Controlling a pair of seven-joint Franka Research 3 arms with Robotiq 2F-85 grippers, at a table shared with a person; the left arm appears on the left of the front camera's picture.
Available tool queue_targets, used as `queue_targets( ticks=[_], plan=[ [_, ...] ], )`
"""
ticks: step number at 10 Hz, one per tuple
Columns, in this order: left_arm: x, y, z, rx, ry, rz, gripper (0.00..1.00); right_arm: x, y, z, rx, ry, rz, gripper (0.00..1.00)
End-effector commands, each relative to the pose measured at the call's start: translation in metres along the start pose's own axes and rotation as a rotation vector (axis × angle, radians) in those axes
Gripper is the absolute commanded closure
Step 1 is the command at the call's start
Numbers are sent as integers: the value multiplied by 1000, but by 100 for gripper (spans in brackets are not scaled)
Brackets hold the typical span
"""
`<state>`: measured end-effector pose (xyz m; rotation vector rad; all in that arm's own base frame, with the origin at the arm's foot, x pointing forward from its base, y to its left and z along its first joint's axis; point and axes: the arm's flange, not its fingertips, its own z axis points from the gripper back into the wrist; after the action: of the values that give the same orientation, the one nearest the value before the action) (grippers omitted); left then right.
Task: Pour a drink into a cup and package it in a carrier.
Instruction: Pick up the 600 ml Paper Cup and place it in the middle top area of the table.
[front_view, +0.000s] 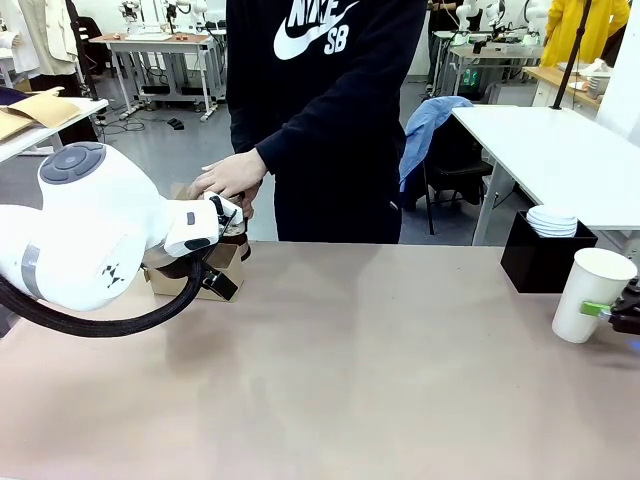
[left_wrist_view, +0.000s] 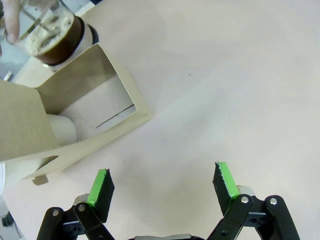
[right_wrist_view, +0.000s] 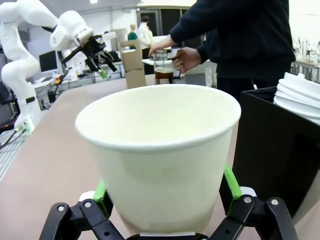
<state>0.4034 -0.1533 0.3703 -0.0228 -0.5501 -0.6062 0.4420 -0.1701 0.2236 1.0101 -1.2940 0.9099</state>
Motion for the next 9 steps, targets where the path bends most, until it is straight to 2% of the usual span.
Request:
queue_targets(
  ticks=[1, 2, 3, 4, 5, 9],
  plan=[
    [0, 1, 0, -1, -1, 2, 0, 3, -12, -14, -4, 9, -37, 0],
    [0, 1, 0, -1, -1, 2, 0, 2, -15, -18, 6, 10, -42, 0],
    [0, 1, 0, -1, -1, 2, 0, 1, -15, -18, 11, 15, -50, 18],
    [0, 1, 0, -1, -1, 2, 0, 3, -16, -9, 36, -1, -145, 9],
    [0, 1, 0, -1, -1, 2, 0, -2, -6, -17, 27, 10, -20, 9],
    [0, 1, 0, -1, -1, 2, 0, -3, -8, -15, 29, 9, -49, 9]
  ],
)
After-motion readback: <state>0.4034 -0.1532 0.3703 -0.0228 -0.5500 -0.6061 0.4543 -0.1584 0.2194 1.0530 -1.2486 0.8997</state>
